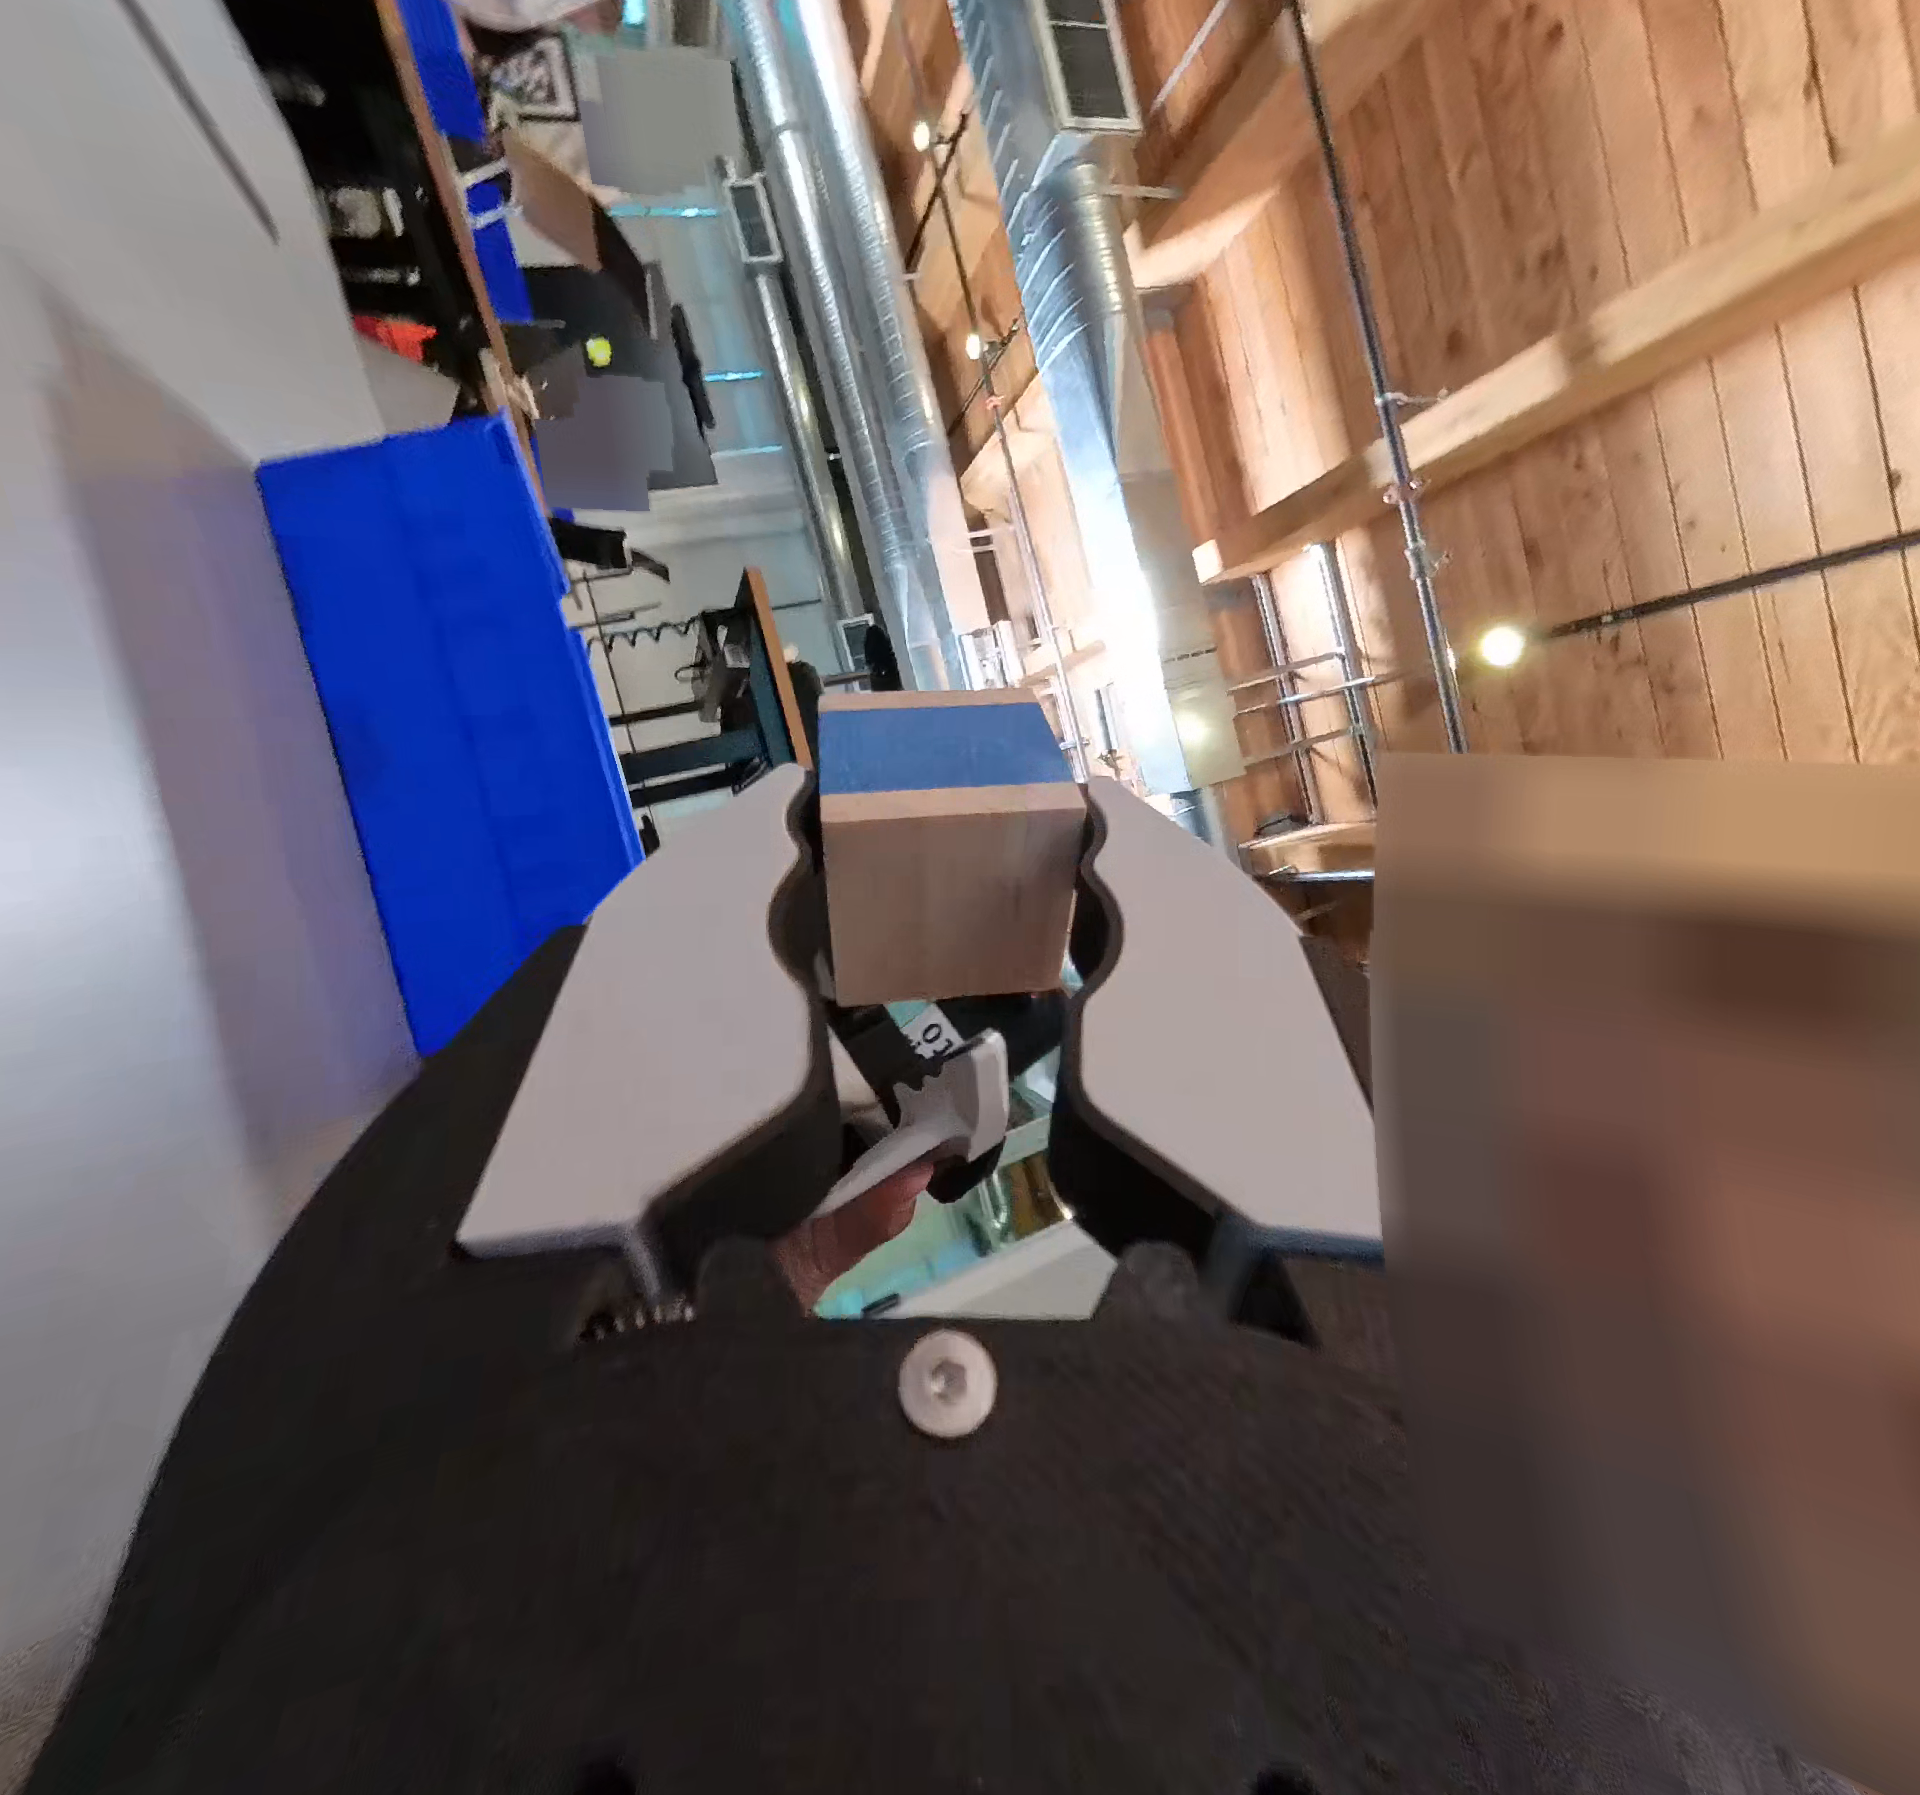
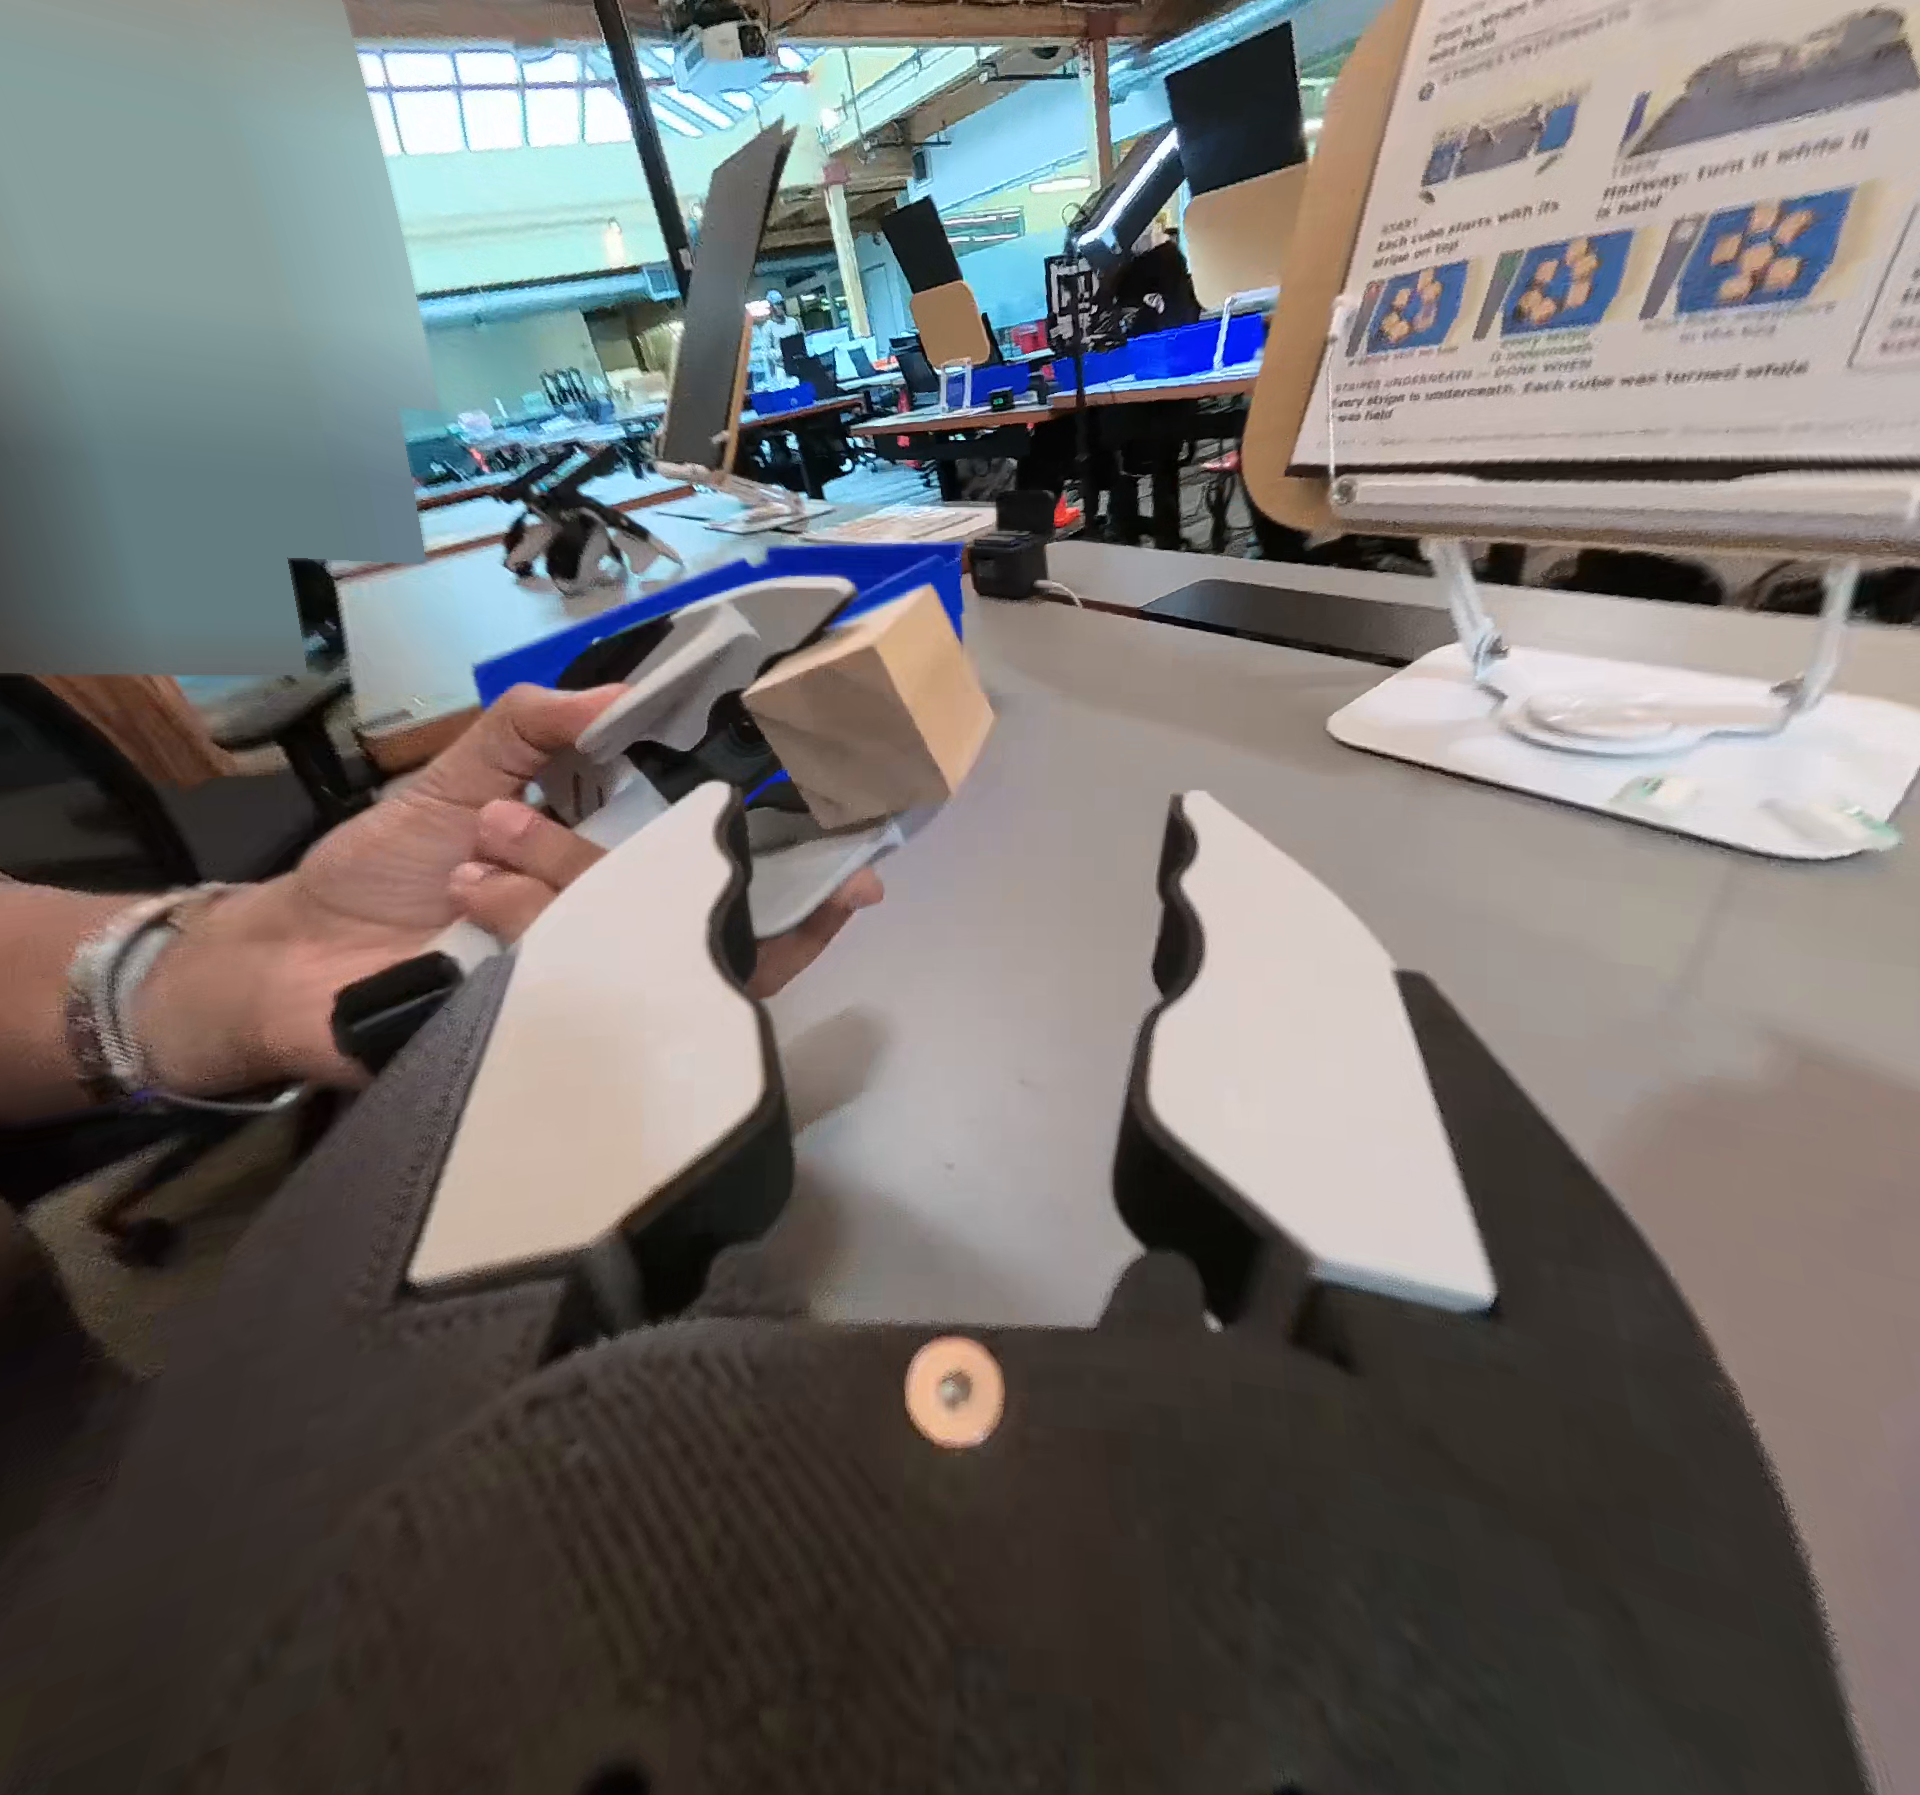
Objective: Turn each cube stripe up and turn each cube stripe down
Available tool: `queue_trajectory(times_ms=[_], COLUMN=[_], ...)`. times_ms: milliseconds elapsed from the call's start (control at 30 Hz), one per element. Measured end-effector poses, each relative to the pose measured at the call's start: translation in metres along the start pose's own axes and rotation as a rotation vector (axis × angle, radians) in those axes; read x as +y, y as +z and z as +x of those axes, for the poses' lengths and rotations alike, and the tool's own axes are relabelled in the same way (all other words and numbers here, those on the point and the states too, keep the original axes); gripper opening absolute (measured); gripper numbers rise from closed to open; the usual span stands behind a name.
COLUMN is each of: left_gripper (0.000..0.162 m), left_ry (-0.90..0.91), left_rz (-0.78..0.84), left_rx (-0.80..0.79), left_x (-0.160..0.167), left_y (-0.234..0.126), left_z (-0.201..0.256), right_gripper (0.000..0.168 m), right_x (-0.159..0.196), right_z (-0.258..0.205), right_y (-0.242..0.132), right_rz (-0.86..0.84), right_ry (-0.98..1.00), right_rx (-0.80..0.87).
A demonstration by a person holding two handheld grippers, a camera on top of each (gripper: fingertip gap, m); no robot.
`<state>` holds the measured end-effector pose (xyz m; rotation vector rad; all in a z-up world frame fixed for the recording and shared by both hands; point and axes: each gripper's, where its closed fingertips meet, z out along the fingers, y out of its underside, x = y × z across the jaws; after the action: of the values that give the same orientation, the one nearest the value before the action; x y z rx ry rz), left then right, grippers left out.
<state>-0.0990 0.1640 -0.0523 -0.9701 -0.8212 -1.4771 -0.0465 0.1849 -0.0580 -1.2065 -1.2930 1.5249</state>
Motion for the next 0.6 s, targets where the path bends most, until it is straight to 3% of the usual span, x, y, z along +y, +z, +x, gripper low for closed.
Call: queue_trajectory(times_ms=[267, 400, 600], left_gripper=[0.045, 0.046, 0.047], left_ry=[-0.190, -0.233, -0.244], left_rz=[-0.006, -0.039, -0.074], left_rx=[-0.067, -0.057, -0.051], left_x=[0.021, 0.033, 0.036], left_y=[0.005, 0.007, 0.004], left_z=[-0.033, -0.036, -0.041], right_gripper=[0.068, 0.050, 0.048], right_x=[0.030, 0.040, 0.042], right_z=[-0.015, -0.008, -0.007], right_y=[0.018, 0.023, 0.020], right_rz=[-0.022, -0.066, -0.091], right_ry=[-0.157, -0.285, -0.238], right_rx=[-0.017, 0.071, 0.021])
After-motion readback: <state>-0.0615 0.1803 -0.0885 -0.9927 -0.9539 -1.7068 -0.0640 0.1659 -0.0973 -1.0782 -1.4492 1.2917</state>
